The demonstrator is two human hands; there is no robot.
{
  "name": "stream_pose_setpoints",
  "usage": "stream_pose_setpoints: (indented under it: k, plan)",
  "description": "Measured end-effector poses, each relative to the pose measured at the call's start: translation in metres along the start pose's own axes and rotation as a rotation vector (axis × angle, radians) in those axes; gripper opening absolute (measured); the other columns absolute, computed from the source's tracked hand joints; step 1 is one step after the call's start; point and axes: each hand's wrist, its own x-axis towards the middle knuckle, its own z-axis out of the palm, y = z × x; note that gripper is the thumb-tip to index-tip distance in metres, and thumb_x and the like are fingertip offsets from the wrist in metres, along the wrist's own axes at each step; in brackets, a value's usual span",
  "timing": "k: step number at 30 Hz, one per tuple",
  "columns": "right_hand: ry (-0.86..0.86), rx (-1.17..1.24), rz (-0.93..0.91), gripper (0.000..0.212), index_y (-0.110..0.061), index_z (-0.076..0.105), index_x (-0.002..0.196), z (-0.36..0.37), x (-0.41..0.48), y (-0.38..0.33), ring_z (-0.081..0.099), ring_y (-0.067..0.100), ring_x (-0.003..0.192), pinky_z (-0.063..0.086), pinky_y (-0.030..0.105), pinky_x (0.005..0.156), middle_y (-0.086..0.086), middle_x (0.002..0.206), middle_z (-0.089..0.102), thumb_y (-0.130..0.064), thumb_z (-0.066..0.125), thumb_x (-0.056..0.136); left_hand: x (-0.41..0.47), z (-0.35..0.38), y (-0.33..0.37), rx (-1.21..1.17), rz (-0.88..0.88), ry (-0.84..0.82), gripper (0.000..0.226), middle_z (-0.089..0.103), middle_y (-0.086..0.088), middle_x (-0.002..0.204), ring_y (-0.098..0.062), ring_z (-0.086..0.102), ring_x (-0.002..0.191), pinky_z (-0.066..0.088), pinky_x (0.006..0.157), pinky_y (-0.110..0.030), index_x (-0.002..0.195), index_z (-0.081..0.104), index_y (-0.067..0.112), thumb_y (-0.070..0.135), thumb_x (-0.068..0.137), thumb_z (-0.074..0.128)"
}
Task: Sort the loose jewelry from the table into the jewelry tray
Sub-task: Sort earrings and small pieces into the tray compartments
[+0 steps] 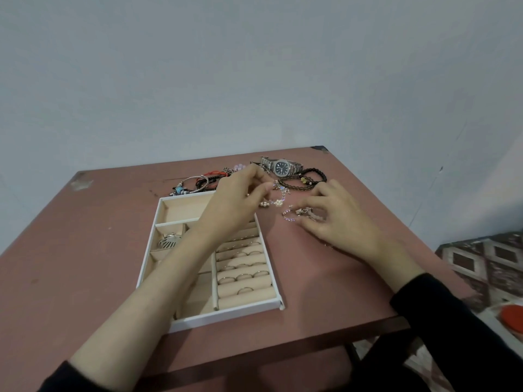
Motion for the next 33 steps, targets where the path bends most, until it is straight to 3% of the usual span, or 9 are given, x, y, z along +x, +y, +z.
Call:
stream_pose_setpoints:
  k: [3, 9, 13, 16, 19, 22, 27, 30, 33]
  plan:
    - [-0.001, -0.12, -0.089, 0.019, -0.028, 0.074, 0.097, 0.001, 0.003, -0.004, 0.048, 0.022, 0.083, 0.045, 0.037, 0.07, 0.001, 0.081, 0.054, -0.035, 0.068, 0.081, -0.001, -0.002, -0.003, 0.014, -0.005, 0.005, 0.006, 0.064, 0.015, 0.069, 0.007, 0.058, 0.061, 0.039, 0.063, -0.002, 0.086, 0.058, 0.014, 0.014, 0.091, 0.055]
    - [-0.019, -0.302, -0.226, 0.01, -0.013, 0.07, 0.075, 0.006, 0.01, -0.004, 0.052, 0.027, 0.076, 0.044, 0.037, 0.06, 0.004, 0.074, 0.054, -0.019, 0.077, 0.072, -0.003, -0.007, -0.002, 0.053, 0.002, 0.006, 0.007, 0.063, 0.015, 0.066, 0.011, 0.056, 0.058, 0.038, 0.062, -0.001, 0.083, 0.059, 0.015, 0.013, 0.09, 0.057]
    - [-0.017, -0.326, -0.194, 0.01, -0.011, 0.063, 0.079, 0.007, 0.014, -0.008, 0.051, 0.026, 0.083, 0.04, 0.034, 0.066, 0.004, 0.08, 0.055, -0.02, 0.067, 0.082, -0.008, -0.013, -0.001, 0.077, -0.004, 0.014, 0.009, 0.065, 0.011, 0.067, 0.005, 0.055, 0.058, 0.037, 0.058, -0.005, 0.082, 0.059, 0.016, 0.015, 0.09, 0.057]
    - [0.063, -0.185, -0.087, 0.008, -0.013, 0.062, 0.086, 0.005, 0.019, -0.013, 0.05, 0.021, 0.087, 0.038, 0.031, 0.072, -0.001, 0.084, 0.057, -0.019, 0.058, 0.089, -0.016, -0.025, -0.003, 0.102, -0.019, 0.046, 0.007, 0.067, 0.008, 0.07, -0.006, 0.057, 0.064, 0.037, 0.058, -0.007, 0.084, 0.06, 0.014, 0.015, 0.09, 0.056]
    - [0.154, 0.127, 0.053, 0.007, -0.018, 0.06, 0.084, 0.001, 0.022, -0.028, 0.052, 0.008, 0.076, 0.037, 0.016, 0.068, -0.01, 0.075, 0.057, -0.014, 0.057, 0.09, -0.029, -0.043, -0.012, 0.151, -0.053, 0.09, 0.007, 0.067, 0.012, 0.068, 0.002, 0.054, 0.062, 0.035, 0.055, -0.006, 0.084, 0.061, 0.017, 0.019, 0.09, 0.058]
    - [0.167, 0.412, 0.14, 0.011, -0.018, 0.061, 0.082, 0.001, 0.026, -0.052, 0.057, 0.006, 0.064, 0.038, 0.007, 0.057, -0.004, 0.072, 0.062, -0.009, 0.059, 0.089, -0.044, -0.065, -0.025, 0.198, -0.1, 0.13, 0.008, 0.066, 0.013, 0.066, 0.005, 0.055, 0.061, 0.036, 0.055, -0.005, 0.08, 0.061, 0.022, 0.021, 0.088, 0.06]
    - [0.143, 0.47, 0.13, 0.009, -0.018, 0.064, 0.083, 0.009, 0.037, -0.092, 0.053, 0.0, 0.066, 0.038, 0.005, 0.06, -0.007, 0.073, 0.062, -0.011, 0.061, 0.087, -0.071, -0.096, -0.035, 0.19, -0.17, 0.13, 0.007, 0.067, 0.008, 0.068, -0.001, 0.062, 0.061, 0.042, 0.055, -0.005, 0.081, 0.065, 0.015, 0.014, 0.087, 0.061]
    - [0.071, 0.486, 0.108, 0.008, -0.016, 0.066, 0.084, 0.016, 0.04, -0.112, 0.052, -0.002, 0.064, 0.039, 0.005, 0.059, -0.009, 0.071, 0.06, -0.011, 0.061, 0.088, -0.085, -0.105, -0.041, 0.243, -0.175, 0.089, 0.012, 0.069, 0.007, 0.068, -0.005, 0.062, 0.066, 0.044, 0.063, -0.014, 0.075, 0.064, 0.022, 0.016, 0.085, 0.063]
    - [0.026, 0.491, 0.081, 0.01, -0.019, 0.065, 0.081, 0.024, 0.042, -0.124, 0.051, 0.0, 0.059, 0.038, 0.006, 0.057, -0.009, 0.07, 0.06, -0.012, 0.063, 0.087, -0.094, -0.106, -0.044, 0.281, -0.194, 0.026, 0.014, 0.067, 0.008, 0.069, -0.005, 0.059, 0.07, 0.042, 0.063, -0.014, 0.074, 0.063, 0.027, 0.017, 0.085, 0.065]
